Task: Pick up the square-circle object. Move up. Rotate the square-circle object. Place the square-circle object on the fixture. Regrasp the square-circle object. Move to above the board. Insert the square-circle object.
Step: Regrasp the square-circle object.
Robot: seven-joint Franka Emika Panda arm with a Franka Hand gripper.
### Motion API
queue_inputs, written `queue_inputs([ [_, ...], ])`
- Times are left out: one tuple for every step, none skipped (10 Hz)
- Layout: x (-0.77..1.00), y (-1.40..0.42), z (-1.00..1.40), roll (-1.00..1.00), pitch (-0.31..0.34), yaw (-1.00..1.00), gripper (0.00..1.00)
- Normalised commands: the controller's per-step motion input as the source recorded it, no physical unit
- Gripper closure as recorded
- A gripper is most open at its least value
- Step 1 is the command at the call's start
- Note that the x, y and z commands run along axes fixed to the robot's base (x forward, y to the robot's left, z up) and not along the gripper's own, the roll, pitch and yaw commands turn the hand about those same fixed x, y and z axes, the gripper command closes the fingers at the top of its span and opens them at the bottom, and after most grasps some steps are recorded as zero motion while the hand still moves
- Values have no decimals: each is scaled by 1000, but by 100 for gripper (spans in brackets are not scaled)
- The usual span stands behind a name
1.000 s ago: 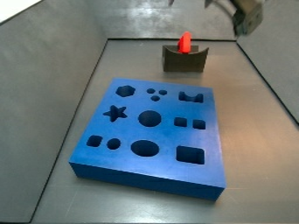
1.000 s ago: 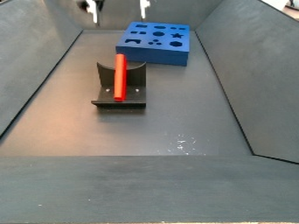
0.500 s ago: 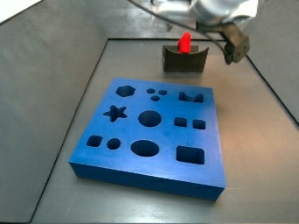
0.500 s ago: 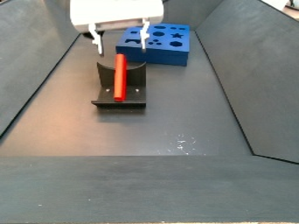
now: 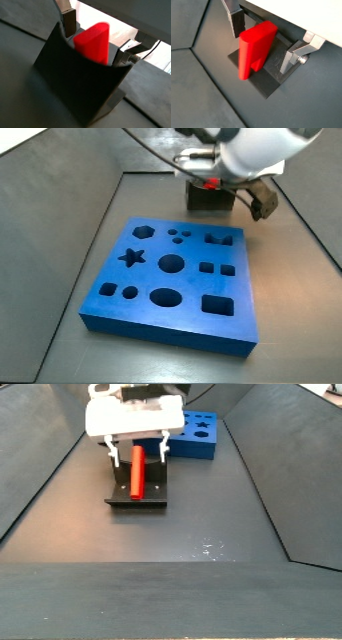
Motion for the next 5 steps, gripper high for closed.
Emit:
queue_inputs([
  [69,5,-224,65,-43,-20,0],
  [18,-8,-171,55,-26,-21,0],
  [19,-5,-171,54,-26,-22,0],
  [19,-5,-171,54,-26,-22,0],
  [19,-5,-171,53,-25,-22,0],
])
